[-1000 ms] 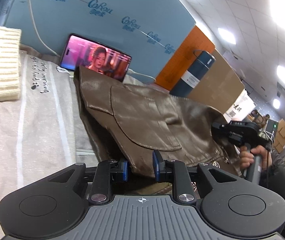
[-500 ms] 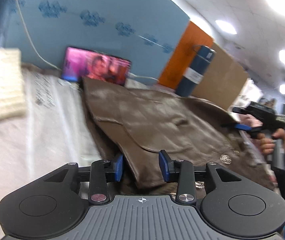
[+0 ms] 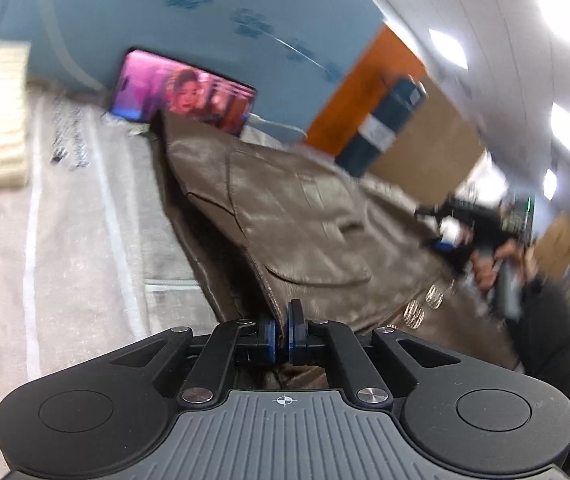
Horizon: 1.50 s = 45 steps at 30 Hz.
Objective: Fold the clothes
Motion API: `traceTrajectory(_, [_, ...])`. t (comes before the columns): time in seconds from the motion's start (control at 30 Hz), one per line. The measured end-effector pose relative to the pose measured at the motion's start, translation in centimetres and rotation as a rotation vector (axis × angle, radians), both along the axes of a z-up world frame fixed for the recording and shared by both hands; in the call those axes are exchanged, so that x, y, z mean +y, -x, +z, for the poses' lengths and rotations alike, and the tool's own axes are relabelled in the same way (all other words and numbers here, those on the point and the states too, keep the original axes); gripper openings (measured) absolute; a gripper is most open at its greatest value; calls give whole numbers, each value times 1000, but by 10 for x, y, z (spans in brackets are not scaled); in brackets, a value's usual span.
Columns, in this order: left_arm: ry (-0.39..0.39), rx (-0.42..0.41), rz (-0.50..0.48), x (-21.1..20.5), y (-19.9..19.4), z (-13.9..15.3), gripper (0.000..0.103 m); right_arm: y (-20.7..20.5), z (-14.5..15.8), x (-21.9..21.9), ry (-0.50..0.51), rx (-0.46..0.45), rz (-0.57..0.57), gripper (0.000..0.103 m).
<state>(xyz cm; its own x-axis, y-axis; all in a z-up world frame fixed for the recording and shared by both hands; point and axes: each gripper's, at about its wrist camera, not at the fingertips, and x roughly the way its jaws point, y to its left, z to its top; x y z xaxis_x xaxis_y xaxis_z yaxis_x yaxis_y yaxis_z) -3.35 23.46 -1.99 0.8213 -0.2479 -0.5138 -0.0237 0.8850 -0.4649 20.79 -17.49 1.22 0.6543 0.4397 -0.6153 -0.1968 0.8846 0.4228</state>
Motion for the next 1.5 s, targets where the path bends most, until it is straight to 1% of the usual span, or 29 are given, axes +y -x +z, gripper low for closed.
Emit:
traceTrajectory(0.03, [-34, -2, -9, -3, 1, 1, 5, 6, 1, 3, 47, -21, 28, 73])
traceTrajectory(0.07, [-55, -5, -12, -5, 1, 2, 5, 15, 3, 6, 115, -54, 59, 81])
traceTrajectory(0.13, [-96, -12, -17, -8, 3, 5, 8, 34, 6, 12, 256, -119, 113, 83])
traceTrajectory(0.2, [-130, -20, -20, -11, 5, 7, 12, 54, 7, 14, 362, -174, 137, 83])
traceTrajectory(0.23, [-130, -26, -13, -10, 6, 8, 18, 65, 9, 12, 375, -200, 145, 84])
traceTrajectory(0.27, [-129, -33, -7, -10, 7, 10, 27, 74, 9, 8, 372, -213, 162, 85])
traceTrajectory(0.3, [-130, -38, 1, -9, 7, 11, 30, 83, 9, 4, 362, -221, 177, 85])
traceTrajectory(0.37, [-144, -47, 23, -10, 8, 13, 42, 98, 9, -4, 363, -233, 177, 88])
traceTrajectory(0.43, [-171, -71, 45, -11, 11, 17, 44, 112, 8, -17, 395, -251, 126, 88])
traceTrajectory(0.5, [-185, -125, 60, -13, 17, 22, 48, 127, 6, -34, 411, -265, 59, 88])
traceTrajectory(0.53, [-187, -159, 69, -14, 20, 25, 53, 135, 6, -43, 418, -273, 25, 88])
traceTrajectory(0.57, [-189, -193, 78, -15, 24, 27, 62, 145, 7, -56, 384, -290, 6, 88])
traceTrajectory(0.6, [-195, -226, 85, -16, 28, 30, 66, 155, 8, -69, 348, -307, -12, 88])
traceTrajectory(0.63, [-208, -259, 90, -19, 32, 34, 75, 166, 9, -83, 313, -324, -31, 89])
traceTrajectory(0.67, [-223, -291, 93, -22, 36, 38, 82, 177, 10, -93, 299, -350, -34, 90])
traceTrajectory(0.7, [-244, -322, 93, -26, 40, 41, 85, 188, 10, -103, 286, -376, -37, 91])
traceTrajectory(0.73, [-266, -349, 88, -31, 44, 45, 94, 199, 11, -113, 272, -402, -40, 96])
traceTrajectory(0.77, [-287, -373, 81, -36, 48, 48, 100, 209, 11, -121, 276, -423, -35, 99])
traceTrajectory(0.9, [-341, -404, 64, -54, 61, 54, 102, 237, 6, -139, 313, -465, 30, 103])
traceTrajectory(0.97, [-365, -415, 72, -62, 69, 55, 102, 246, 4, -142, 330, -479, 76, 103])
traceTrajectory(1.1, [-383, -420, 91, -73, 86, 57, 102, 260, -1, -143, 358, -501, 186, 103])
traceTrajectory(1.17, [-394, -422, 73, -79, 97, 58, 102, 267, -4, -144, 372, -511, 242, 103])
traceTrajectory(1.23, [-412, -416, 13, -86, 107, 59, 102, 274, -5, -142, 377, -511, 310, 103])
traceTrajectory(1.33, [-436, -393, -147, -101, 119, 60, 102, 288, -6, -137, 378, -515, 425, 103])
traceTrajectory(1.4, [-473, -362, -237, -115, 124, 56, 102, 301, -6, -134, 365, -532, 515, 103])
traceTrajectory(1.5, [-515, -338, -288, -128, 127, 47, 102, 319, -6, -129, 343, -556, 650, 103])
